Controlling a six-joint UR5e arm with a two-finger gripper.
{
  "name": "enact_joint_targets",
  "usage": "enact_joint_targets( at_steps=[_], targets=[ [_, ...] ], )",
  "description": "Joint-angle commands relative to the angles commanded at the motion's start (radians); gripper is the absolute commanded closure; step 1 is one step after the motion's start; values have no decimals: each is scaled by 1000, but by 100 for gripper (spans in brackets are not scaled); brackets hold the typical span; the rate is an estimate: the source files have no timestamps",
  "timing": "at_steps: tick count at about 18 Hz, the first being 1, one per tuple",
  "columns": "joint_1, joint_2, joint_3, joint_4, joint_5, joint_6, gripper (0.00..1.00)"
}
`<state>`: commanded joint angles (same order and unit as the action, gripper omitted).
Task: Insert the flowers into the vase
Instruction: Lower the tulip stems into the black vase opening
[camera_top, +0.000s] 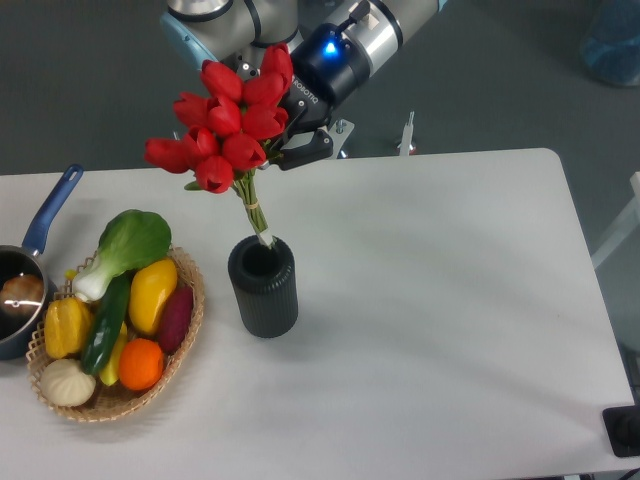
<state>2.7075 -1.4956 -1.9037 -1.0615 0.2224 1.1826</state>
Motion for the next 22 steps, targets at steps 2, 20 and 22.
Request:
enact_joint_targets(
  at_steps=[2,20,22],
  targets=[
    [0,-3,0,0,0,2,93],
    [-34,-66,-51,12,2,48,91],
    [-34,-80,-51,14,5,49,91]
  ],
)
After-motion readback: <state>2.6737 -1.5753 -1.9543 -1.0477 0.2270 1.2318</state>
